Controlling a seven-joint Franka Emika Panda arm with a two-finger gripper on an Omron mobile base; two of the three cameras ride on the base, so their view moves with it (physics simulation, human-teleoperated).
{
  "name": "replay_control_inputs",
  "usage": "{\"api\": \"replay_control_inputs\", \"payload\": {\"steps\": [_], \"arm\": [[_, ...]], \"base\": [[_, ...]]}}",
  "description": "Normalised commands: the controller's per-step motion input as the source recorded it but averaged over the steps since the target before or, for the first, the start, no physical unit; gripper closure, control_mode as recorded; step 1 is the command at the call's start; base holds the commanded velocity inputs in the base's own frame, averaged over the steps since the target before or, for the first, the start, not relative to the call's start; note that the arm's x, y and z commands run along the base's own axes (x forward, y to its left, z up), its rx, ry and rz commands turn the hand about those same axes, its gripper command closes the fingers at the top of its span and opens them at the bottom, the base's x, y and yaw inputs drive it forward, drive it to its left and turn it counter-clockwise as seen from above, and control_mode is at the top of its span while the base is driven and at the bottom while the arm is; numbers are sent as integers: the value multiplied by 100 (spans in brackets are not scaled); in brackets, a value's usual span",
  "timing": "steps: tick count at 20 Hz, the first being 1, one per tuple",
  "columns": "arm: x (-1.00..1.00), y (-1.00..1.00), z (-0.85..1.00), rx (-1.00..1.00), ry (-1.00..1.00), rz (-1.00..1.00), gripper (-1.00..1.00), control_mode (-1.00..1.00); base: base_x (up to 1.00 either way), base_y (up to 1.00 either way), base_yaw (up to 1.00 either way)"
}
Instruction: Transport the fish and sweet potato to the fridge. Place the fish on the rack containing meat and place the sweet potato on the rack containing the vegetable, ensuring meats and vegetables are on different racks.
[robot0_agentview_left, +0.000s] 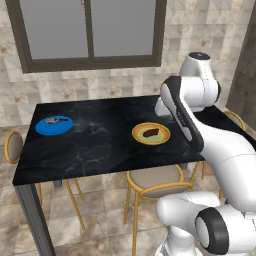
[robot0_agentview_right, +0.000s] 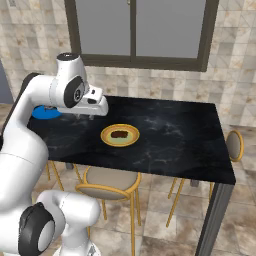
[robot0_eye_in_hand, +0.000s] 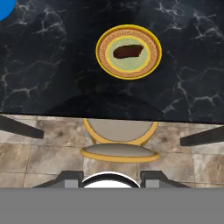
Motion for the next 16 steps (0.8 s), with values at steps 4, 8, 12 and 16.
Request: {"api": "replay_control_inputs", "payload": {"steps": [4, 8, 12, 16], "arm": [[-11, 0, 0, 0, -2, 0, -100, -100], [-49, 7, -4, 0, 0, 1, -100, -100], [-65, 0, -14, 0, 3, 0, -100, -100], [-57, 0, -20, 0, 2, 0, -100, -100]], "base": [[0, 0, 0], [0, 0, 0], [0, 0, 0], [0, 0, 0]]}}
